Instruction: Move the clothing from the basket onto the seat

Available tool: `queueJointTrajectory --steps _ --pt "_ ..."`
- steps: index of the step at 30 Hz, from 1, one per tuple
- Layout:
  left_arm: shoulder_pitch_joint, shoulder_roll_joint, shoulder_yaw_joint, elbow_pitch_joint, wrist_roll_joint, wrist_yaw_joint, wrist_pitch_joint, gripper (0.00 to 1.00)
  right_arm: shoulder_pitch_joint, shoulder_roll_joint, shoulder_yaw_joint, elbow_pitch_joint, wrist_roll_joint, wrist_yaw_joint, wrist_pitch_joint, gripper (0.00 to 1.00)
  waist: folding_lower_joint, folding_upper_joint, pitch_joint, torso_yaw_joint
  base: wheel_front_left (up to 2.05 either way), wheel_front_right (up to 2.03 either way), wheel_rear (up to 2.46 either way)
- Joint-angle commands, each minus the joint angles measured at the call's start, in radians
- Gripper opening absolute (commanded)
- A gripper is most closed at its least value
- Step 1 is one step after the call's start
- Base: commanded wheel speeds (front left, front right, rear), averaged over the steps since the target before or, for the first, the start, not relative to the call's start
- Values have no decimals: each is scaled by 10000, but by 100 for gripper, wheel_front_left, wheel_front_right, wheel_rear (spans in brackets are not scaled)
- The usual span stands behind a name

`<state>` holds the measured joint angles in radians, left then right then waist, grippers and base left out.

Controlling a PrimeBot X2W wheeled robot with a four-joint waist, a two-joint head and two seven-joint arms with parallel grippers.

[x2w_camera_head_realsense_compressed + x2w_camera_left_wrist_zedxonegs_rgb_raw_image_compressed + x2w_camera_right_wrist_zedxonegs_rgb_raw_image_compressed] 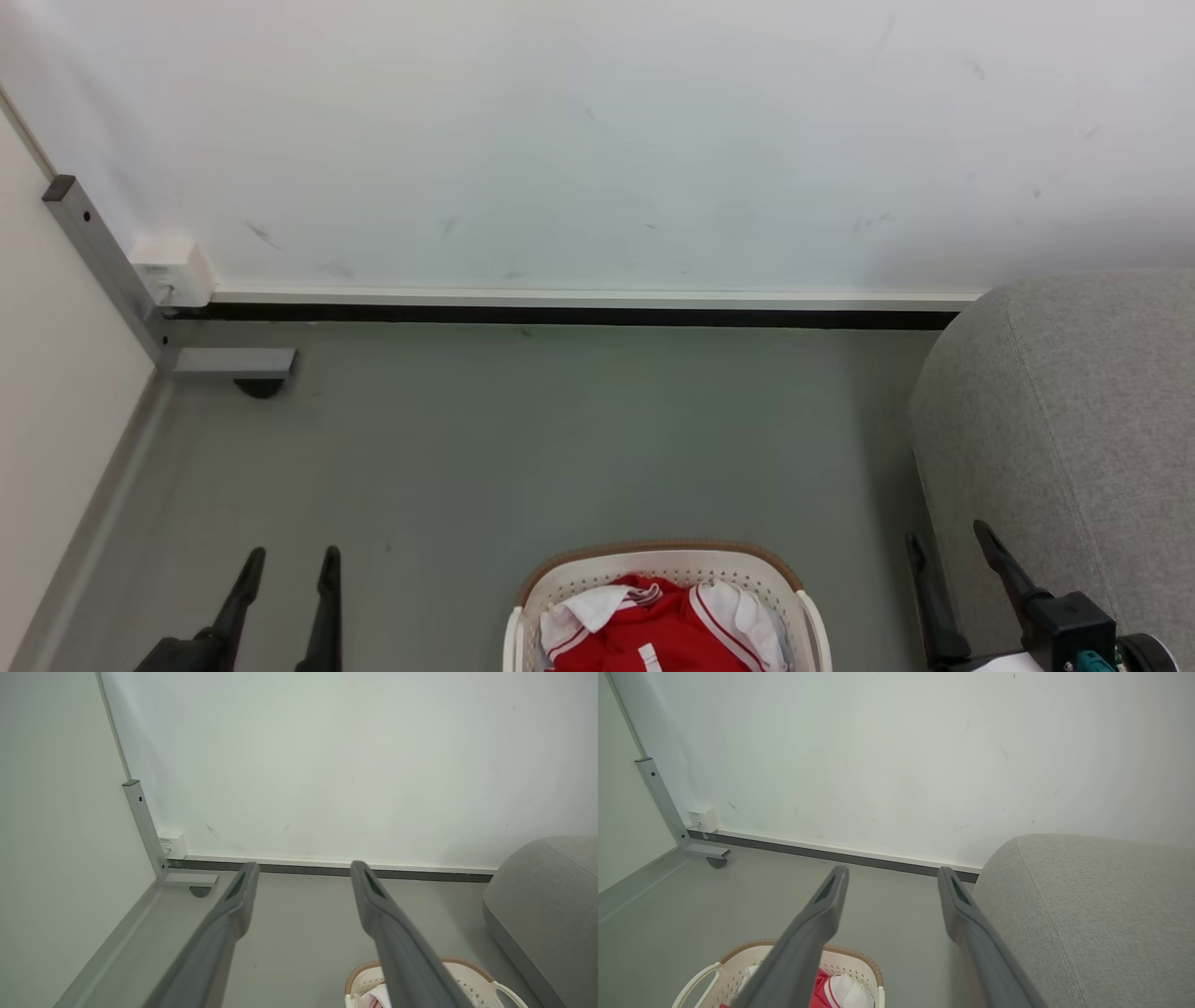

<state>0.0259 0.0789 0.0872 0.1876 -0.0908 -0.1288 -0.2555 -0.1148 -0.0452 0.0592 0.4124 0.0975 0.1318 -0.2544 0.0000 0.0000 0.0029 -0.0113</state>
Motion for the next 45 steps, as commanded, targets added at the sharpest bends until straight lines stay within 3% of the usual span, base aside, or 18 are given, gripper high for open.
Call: queueJointTrajectory --steps 1,19,27,37,45 --pt "98 50 15 15 252 -25 -69 100 -2 -89 28 22 -229 -20 -82 100 0 0 -3 -22 0 0 0" --pt "83 54 -131 -13 196 -14 -93 100 -95 -86 121 -31 28 -21 -117 100 0 0 201 -184 0 0 0" --pt "-503 281 -655 -74 56 -14 -93 100 -471 -82 191 -264 86 -21 -117 100 0 0 962 -413 0 0 0" --pt "-2874 917 -3527 628 -322 -15 -91 100 -1677 -76 64 -1344 137 -21 -105 100 0 0 3327 -765 0 0 0" --pt "-5225 1227 -6143 2247 -118 -13 -47 100 -2873 -73 56 -2386 327 -21 -103 100 0 0 5217 -1207 0 0 0"
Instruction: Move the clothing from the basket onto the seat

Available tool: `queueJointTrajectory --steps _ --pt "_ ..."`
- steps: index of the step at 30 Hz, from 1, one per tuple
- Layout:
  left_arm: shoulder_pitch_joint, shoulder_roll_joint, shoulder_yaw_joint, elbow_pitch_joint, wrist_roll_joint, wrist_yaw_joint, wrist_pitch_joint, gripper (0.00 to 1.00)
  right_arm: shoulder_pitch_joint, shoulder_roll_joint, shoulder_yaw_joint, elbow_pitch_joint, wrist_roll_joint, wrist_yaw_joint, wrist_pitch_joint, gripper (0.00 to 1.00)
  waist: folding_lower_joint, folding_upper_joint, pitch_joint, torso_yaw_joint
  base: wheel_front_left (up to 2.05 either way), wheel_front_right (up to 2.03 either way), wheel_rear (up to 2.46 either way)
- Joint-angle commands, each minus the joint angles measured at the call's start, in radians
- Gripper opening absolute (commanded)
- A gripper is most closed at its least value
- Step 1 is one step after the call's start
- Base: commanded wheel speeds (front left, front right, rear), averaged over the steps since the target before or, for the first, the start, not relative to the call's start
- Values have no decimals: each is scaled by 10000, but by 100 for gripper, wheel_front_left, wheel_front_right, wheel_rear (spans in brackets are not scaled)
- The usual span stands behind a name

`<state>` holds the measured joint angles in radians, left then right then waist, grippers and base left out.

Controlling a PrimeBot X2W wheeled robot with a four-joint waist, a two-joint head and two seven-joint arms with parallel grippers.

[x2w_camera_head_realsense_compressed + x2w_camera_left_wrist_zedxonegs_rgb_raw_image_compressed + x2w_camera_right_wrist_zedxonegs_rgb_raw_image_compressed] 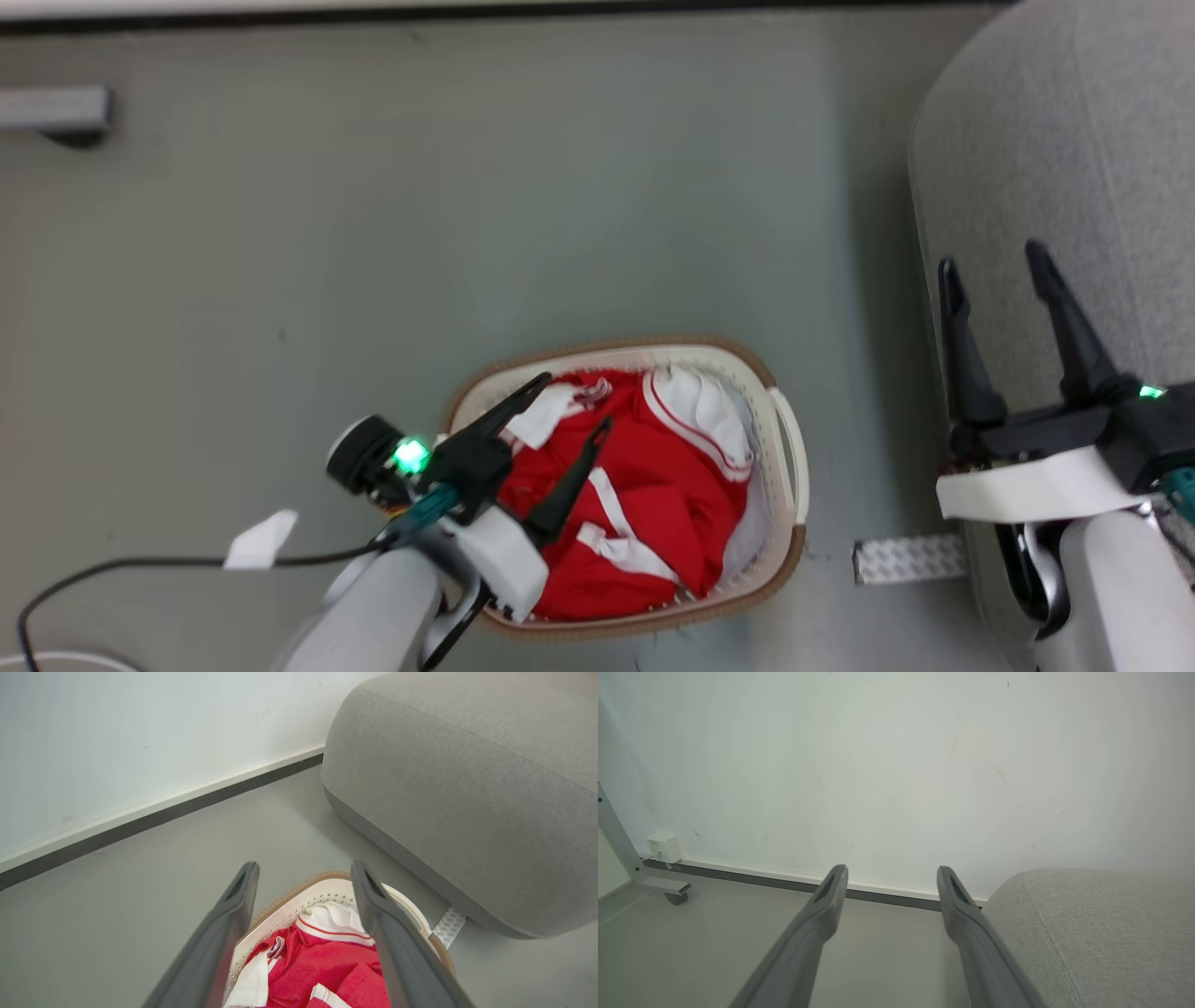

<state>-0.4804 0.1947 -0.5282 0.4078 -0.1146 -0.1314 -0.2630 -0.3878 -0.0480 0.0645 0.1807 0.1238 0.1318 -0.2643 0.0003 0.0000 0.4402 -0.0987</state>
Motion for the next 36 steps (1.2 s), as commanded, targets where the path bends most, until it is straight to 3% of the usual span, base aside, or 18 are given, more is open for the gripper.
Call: queueJointTrajectory --steps 1,11,24,33,34,35,36 --pt "-434 64 -231 266 165 13 99 100 -299 -41 16 -210 105 -21 -4 100 -3 0 1086 -396 0 0 0" --pt "-2408 325 -2494 2008 327 13 1899 100 -1254 -32 262 -1604 278 -21 -4 100 -3 0 3275 -983 0 0 0" --pt "-4476 476 -2423 3430 362 126 2632 100 -1690 -32 730 -3170 350 -21 -4 100 -3 0 5392 -1235 0 0 0" --pt "-5235 72 -2524 4328 428 412 2622 100 -1296 -33 640 -3511 426 -21 -4 100 -3 0 5929 -1240 0 0 0" --pt "-5260 -1 -2527 4464 342 383 2582 95 -1243 -32 634 -3502 411 -21 -4 100 -3 0 5939 -1228 0 0 0" --pt "-5278 -60 -2548 4573 289 345 2520 35 -1211 -32 620 -3498 426 -21 -4 100 -3 0 5942 -1220 0 0 0" --pt "-5279 -132 -2593 4656 257 314 2441 0 -1201 -33 593 -3500 438 -21 -4 100 -3 0 5942 -1206 0 0 0"
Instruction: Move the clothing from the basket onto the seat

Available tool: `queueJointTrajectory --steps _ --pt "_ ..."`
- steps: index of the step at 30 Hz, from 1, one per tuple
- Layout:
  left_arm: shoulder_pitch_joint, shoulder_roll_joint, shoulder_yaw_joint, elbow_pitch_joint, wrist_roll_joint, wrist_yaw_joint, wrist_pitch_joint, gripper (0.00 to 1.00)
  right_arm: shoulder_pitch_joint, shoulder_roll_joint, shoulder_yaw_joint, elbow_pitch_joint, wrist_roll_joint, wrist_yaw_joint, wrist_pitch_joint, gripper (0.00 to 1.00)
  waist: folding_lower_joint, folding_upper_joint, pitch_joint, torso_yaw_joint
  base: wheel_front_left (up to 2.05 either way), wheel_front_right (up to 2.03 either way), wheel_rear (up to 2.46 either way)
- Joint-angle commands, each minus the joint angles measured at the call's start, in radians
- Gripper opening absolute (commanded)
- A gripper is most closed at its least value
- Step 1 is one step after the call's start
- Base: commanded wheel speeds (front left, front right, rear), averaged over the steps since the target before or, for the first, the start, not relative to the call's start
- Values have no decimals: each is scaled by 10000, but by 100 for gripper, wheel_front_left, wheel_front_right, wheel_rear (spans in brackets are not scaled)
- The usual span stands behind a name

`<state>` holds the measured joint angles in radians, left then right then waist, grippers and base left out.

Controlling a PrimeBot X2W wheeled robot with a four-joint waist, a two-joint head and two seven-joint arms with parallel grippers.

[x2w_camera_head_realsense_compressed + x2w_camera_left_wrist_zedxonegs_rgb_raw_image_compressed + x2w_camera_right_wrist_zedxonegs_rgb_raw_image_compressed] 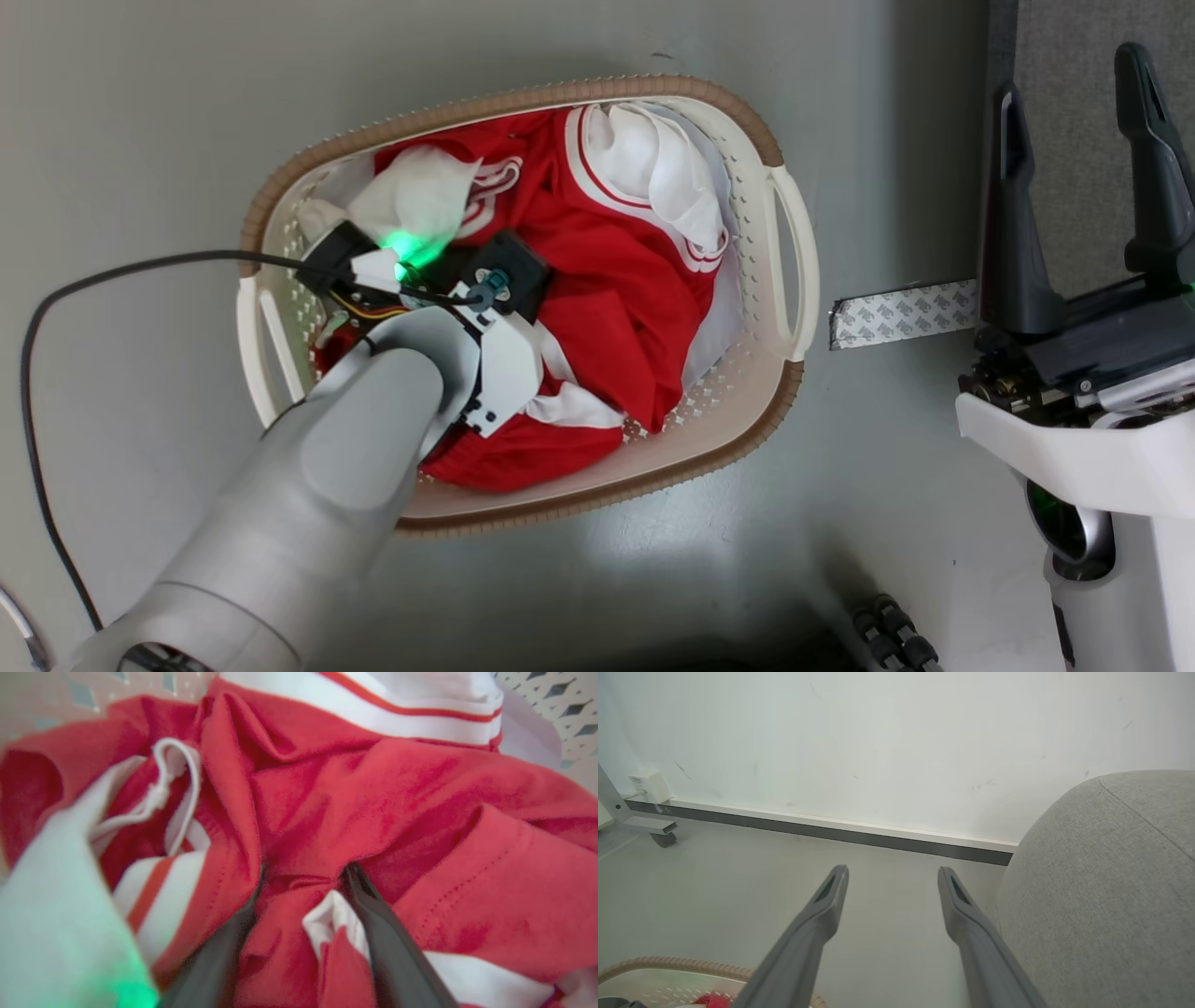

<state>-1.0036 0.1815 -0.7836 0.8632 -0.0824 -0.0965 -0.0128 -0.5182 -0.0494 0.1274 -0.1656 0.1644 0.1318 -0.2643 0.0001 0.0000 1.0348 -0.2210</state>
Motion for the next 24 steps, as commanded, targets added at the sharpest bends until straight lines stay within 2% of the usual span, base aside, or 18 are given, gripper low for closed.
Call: queueJointTrajectory --steps 1,8,16,24 --pt "-76 -43 -79 209 -127 -87 -170 0 95 -20 -48 -36 43 -21 -4 100 -1 0 1 27 0 0 0" --pt "130 -465 -30 472 -687 -222 -1013 0 122 -21 -166 379 -49 -21 -5 100 -1 0 -715 353 0 0 0" --pt "1178 -732 102 206 -1872 -326 -1861 0 719 -26 -326 1267 -133 -21 -3 100 -1 0 -2938 777 0 0 0" --pt "2508 -483 393 -807 -3318 -348 -2094 0 1658 -26 -527 2094 -109 -21 -3 100 -1 0 -5085 1194 0 0 0"
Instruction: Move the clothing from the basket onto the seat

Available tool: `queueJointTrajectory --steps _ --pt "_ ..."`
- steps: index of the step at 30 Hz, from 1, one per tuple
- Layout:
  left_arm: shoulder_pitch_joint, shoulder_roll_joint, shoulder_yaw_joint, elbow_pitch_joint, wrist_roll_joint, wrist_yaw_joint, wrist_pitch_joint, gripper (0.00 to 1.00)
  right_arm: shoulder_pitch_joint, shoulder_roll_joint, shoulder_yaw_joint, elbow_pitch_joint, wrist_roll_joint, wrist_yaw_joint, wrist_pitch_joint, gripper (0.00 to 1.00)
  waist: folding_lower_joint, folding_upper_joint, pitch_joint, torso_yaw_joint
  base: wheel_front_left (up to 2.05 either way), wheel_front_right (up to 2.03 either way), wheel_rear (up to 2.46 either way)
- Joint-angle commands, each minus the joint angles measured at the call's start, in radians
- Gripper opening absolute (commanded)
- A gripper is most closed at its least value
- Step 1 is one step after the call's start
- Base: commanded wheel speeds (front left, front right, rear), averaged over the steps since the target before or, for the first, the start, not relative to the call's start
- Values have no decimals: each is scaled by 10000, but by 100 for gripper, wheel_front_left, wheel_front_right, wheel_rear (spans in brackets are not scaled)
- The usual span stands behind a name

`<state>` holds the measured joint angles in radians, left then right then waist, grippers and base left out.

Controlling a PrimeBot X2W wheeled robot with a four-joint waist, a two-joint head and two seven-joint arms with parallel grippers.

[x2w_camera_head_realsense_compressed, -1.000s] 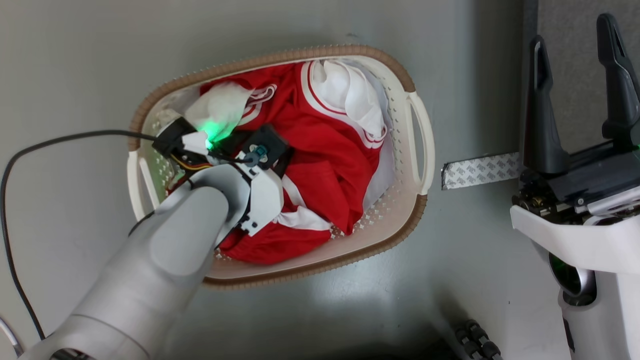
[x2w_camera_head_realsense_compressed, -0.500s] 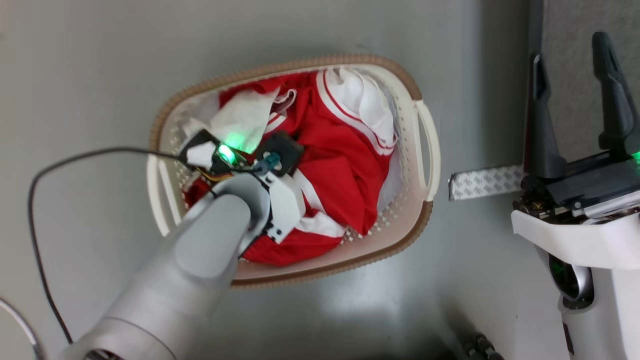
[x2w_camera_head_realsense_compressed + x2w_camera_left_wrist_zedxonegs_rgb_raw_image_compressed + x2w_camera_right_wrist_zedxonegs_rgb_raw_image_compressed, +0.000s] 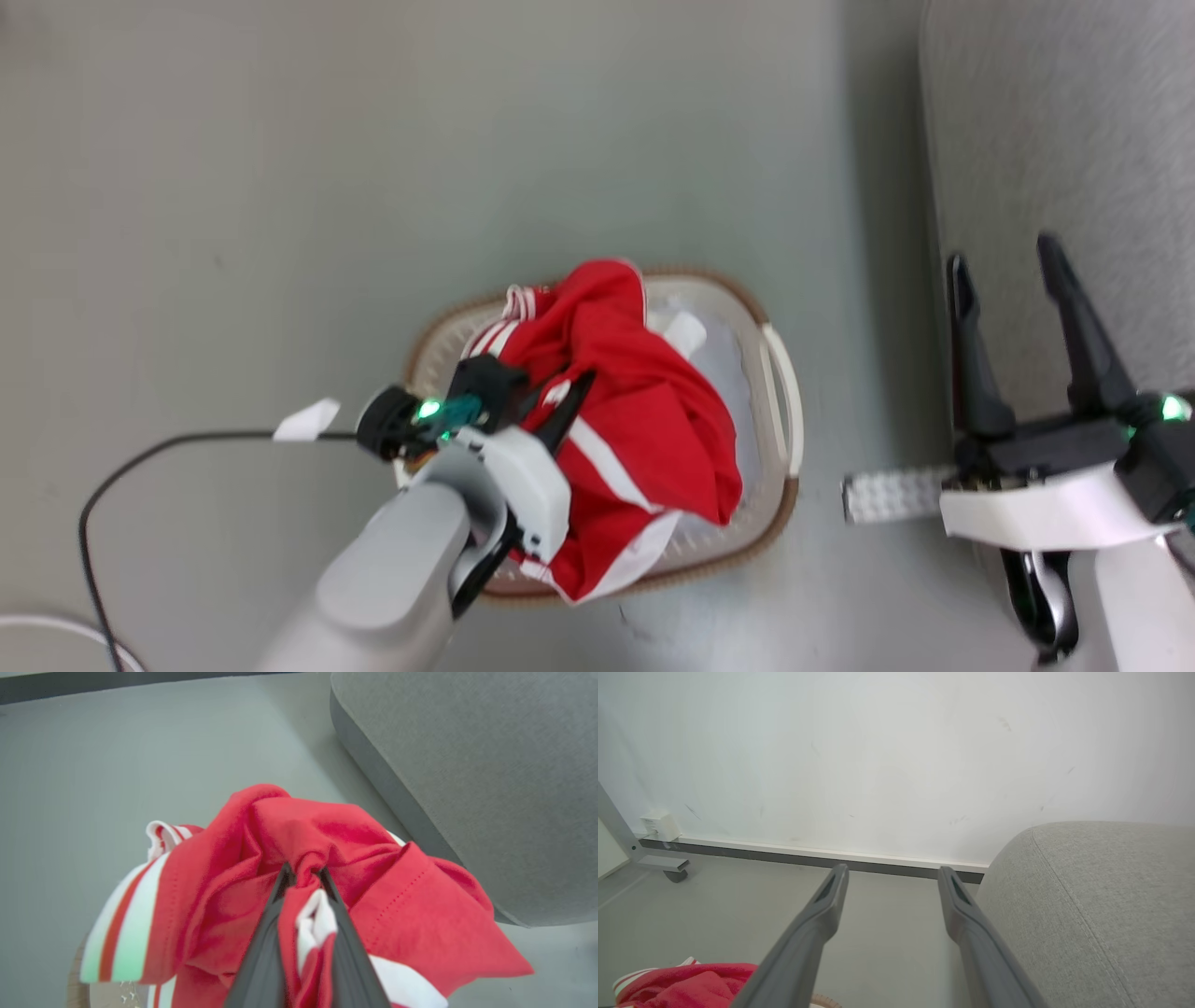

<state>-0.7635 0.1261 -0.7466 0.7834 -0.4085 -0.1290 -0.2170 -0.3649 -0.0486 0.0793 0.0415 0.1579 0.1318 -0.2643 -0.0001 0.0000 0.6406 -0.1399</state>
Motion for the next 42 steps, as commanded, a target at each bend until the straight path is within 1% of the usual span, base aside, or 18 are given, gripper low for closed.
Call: queueJointTrajectory --steps 1,6,10,16,22,26,29,33,42 --pt "301 126 50 -189 -259 -25 -14 0 255 -34 -77 130 -46 -21 -3 100 1 0 -1413 435 0 0 0" --pt "1257 452 124 -1186 -845 -25 301 0 849 -35 -215 646 -127 -21 -3 100 1 0 -2623 660 0 0 0" --pt "2014 741 267 -2177 -1144 210 531 0 1273 -37 -286 1002 -159 -21 -3 100 1 0 -3449 739 0 0 0" --pt "3079 1301 592 -3906 -1567 802 951 0 1957 -35 -437 1438 -191 -21 -3 100 1 0 -4557 757 0 0 0" --pt "4022 1899 1015 -5539 -1918 1588 1341 0 2728 -34 -754 1899 -321 -21 -3 100 1 0 -5562 780 0 0 0" --pt "4450 2206 1319 -6357 -2088 2087 1522 0 3214 -32 -852 2132 -363 -21 -3 100 1 0 -6155 791 0 0 0" --pt "4549 2443 1537 -6846 -2081 2373 1670 0 3431 -34 -862 2219 -356 -21 -3 100 1 0 -6403 779 0 0 0" --pt "4436 2727 1791 -7372 -2080 2615 1847 0 3510 -34 -743 2320 -252 -21 -3 100 1 0 -6584 749 0 0 0" --pt "4157 3199 2111 -8153 -2100 2861 2227 0 3428 -35 -464 2355 -269 -21 -3 100 1 0 -6691 759 0 0 0"
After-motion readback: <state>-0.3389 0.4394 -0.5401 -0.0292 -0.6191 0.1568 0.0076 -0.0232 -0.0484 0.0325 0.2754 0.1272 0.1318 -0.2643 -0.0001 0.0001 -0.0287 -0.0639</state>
